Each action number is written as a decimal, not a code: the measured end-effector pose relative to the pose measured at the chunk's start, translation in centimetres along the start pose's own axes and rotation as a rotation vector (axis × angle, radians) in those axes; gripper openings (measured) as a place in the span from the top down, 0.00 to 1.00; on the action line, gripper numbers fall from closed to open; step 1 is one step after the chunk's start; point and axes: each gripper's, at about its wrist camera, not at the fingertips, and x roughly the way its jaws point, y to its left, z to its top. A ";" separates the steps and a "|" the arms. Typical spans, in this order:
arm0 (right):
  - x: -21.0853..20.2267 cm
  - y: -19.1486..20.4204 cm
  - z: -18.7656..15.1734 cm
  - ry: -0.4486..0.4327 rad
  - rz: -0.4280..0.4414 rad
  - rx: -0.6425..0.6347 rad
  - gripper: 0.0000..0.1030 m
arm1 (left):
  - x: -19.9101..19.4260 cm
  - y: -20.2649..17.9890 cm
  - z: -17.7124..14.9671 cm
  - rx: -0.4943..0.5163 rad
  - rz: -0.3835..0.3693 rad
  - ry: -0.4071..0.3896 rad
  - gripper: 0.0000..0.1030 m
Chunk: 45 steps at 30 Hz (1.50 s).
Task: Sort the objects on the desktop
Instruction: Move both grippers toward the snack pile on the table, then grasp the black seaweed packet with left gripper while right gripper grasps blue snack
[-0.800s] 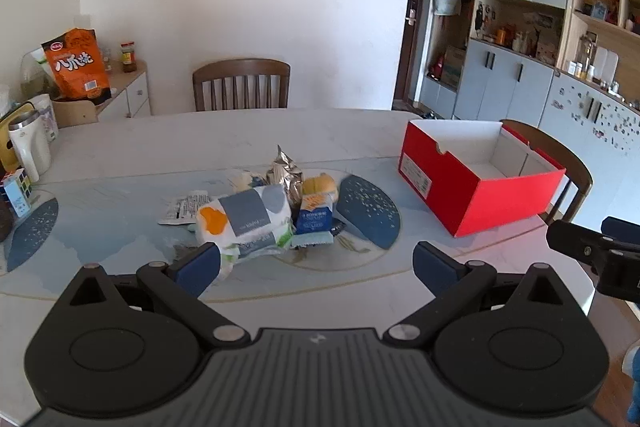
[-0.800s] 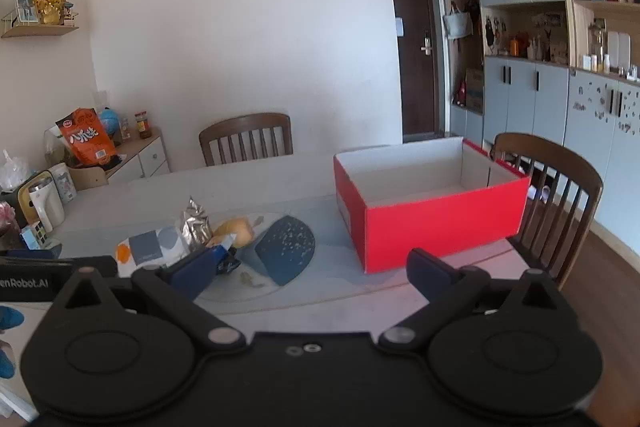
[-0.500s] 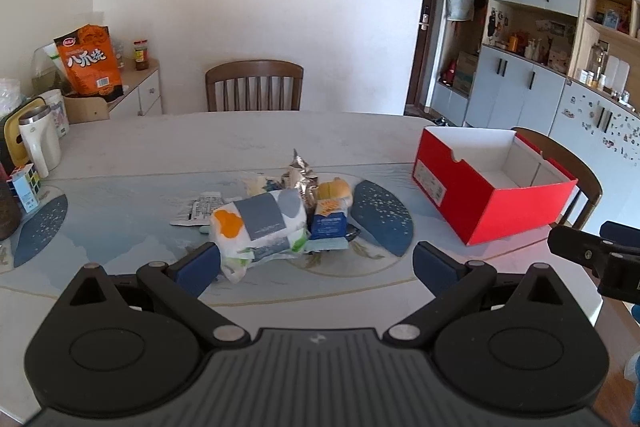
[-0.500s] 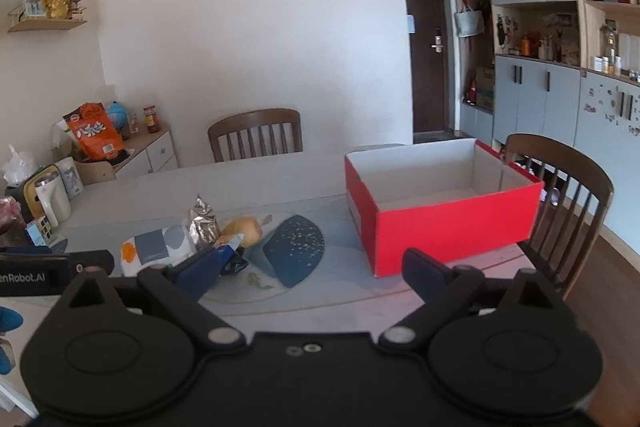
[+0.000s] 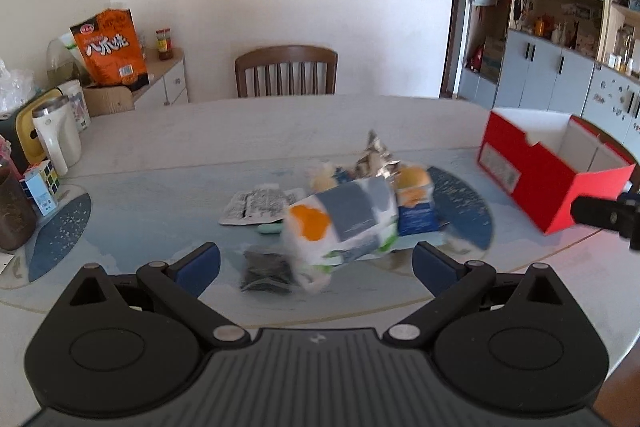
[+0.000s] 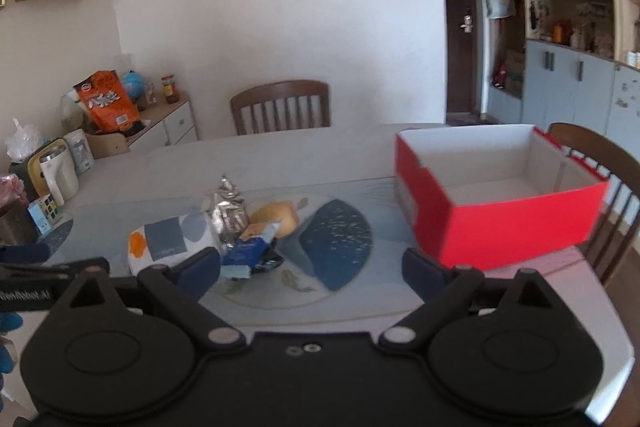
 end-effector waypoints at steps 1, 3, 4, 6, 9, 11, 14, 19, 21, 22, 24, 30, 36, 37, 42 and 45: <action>0.8 0.4 0.2 0.005 -0.002 -0.005 0.06 | 0.7 0.5 -0.1 0.003 0.001 0.009 0.01; 2.1 1.0 0.4 0.017 -0.006 -0.024 0.12 | 2.3 1.3 -0.2 0.005 0.008 0.026 0.01; 2.9 1.4 0.6 0.025 -0.012 -0.037 0.13 | 3.0 1.8 -0.3 0.010 0.011 0.034 0.01; 4.2 2.2 0.7 0.041 -0.003 -0.068 0.14 | 4.5 2.6 -0.6 0.019 0.010 0.054 0.01; 6.2 3.1 0.8 0.062 -0.005 -0.090 0.14 | 6.3 3.6 -0.9 0.020 0.017 0.080 0.01; 7.3 3.5 0.9 0.077 -0.009 -0.091 0.17 | 7.3 4.1 -1.0 0.018 0.018 0.095 0.01; 8.9 4.0 1.0 0.096 -0.010 -0.092 0.18 | 8.3 4.6 -1.3 0.031 0.020 0.109 0.03; 11.7 4.9 1.1 0.130 -0.016 -0.097 0.22 | 10.0 5.4 -1.6 0.031 0.011 0.133 0.05; 12.8 5.4 1.0 0.142 -0.020 -0.100 0.23 | 10.4 5.5 -1.8 0.000 0.040 0.139 0.07; 13.3 5.5 0.9 0.150 -0.023 -0.103 0.26 | 10.6 5.5 -1.9 0.004 0.035 0.143 0.09; 14.1 5.8 0.7 0.163 -0.026 -0.103 0.28 | 11.0 5.6 -2.0 0.005 0.026 0.147 0.13; 15.8 6.8 0.6 0.182 -0.039 -0.127 0.35 | 11.8 5.7 -1.7 0.023 0.000 0.144 0.21; 17.3 7.7 0.1 0.212 -0.032 -0.146 0.41 | 12.7 6.2 -1.7 0.000 -0.011 0.157 0.32; 17.5 7.7 0.0 0.216 -0.030 -0.149 0.42 | 12.8 6.2 -1.7 -0.001 -0.012 0.161 0.35; 17.9 7.9 -0.1 0.226 -0.023 -0.167 0.49 | 13.3 6.4 -1.6 -0.004 -0.005 0.161 0.40; 17.8 8.0 -0.1 0.226 -0.021 -0.173 0.52 | 13.5 6.4 -1.5 -0.004 -0.004 0.164 0.45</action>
